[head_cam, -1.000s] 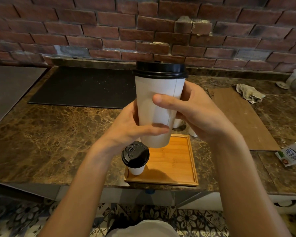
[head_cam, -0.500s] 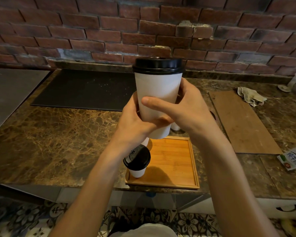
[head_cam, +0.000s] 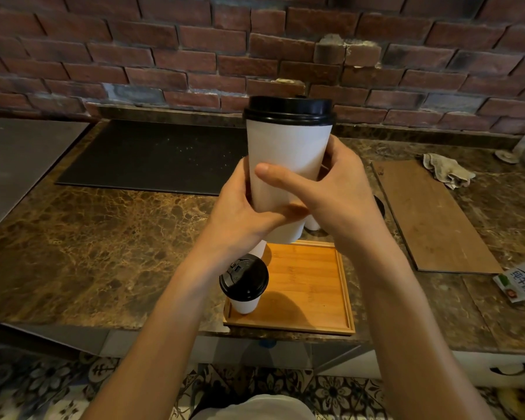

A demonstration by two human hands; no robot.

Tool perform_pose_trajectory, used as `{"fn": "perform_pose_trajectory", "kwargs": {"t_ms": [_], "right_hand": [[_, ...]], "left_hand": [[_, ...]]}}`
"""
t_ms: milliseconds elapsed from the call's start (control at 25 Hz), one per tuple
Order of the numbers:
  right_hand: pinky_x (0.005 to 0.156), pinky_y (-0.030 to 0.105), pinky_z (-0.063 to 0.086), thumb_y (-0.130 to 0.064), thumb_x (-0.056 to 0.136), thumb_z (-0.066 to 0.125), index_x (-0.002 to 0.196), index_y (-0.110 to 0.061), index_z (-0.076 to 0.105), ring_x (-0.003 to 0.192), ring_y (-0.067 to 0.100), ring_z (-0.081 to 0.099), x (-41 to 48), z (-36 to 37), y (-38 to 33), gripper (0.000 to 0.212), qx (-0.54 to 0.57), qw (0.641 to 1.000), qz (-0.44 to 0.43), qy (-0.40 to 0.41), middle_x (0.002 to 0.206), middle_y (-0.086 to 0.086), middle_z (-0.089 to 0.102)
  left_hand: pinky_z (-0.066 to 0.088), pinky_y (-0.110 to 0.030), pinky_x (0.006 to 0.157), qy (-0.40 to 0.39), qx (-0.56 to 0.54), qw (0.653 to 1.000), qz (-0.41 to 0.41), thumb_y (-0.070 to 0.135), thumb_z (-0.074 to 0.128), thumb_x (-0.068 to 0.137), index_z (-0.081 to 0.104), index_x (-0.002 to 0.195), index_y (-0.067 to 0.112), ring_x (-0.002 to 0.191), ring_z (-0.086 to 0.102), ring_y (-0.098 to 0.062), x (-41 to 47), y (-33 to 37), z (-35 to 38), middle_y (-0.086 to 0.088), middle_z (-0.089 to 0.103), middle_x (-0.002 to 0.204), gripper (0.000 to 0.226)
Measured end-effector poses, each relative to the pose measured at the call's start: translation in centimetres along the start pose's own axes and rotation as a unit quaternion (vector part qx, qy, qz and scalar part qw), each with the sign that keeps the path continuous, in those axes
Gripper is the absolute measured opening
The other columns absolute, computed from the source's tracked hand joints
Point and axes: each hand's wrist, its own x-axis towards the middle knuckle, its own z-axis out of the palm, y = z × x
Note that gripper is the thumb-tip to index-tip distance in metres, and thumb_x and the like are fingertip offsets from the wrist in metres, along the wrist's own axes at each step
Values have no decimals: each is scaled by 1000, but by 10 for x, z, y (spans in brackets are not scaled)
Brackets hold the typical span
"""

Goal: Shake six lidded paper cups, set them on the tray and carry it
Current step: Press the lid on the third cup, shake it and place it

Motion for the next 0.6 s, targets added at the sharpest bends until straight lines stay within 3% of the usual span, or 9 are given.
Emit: {"fn": "perform_pose_trajectory", "kwargs": {"t_ms": [200,360,600], "right_hand": [[74,19,57,-45,66,83,114,-35,54,96,-3,63,3,-9,-4,56,25,999,-15,-31,102,-16,64],[76,24,58,-39,67,80,109,-36,57,99,3,65,6,-13,-3,48,65,996,-15,-64,101,-16,67],[80,28,56,-26,72,76,122,-19,57,105,15,66,8,-21,0,54,94,988,-5,-125,111,-2,67]], "left_hand": [[51,-10,68,-37,-22,999,-11,33,83,60,47,112,39,98,62,2,3,6,-5,26,64,100,64],[51,-12,71,-76,-47,996,-21,36,79,62,47,124,29,100,63,-3,5,8,-8,21,65,104,70],[52,-20,80,-121,-68,990,-20,26,78,65,45,129,23,108,62,-12,7,6,-10,12,65,112,73]]}}
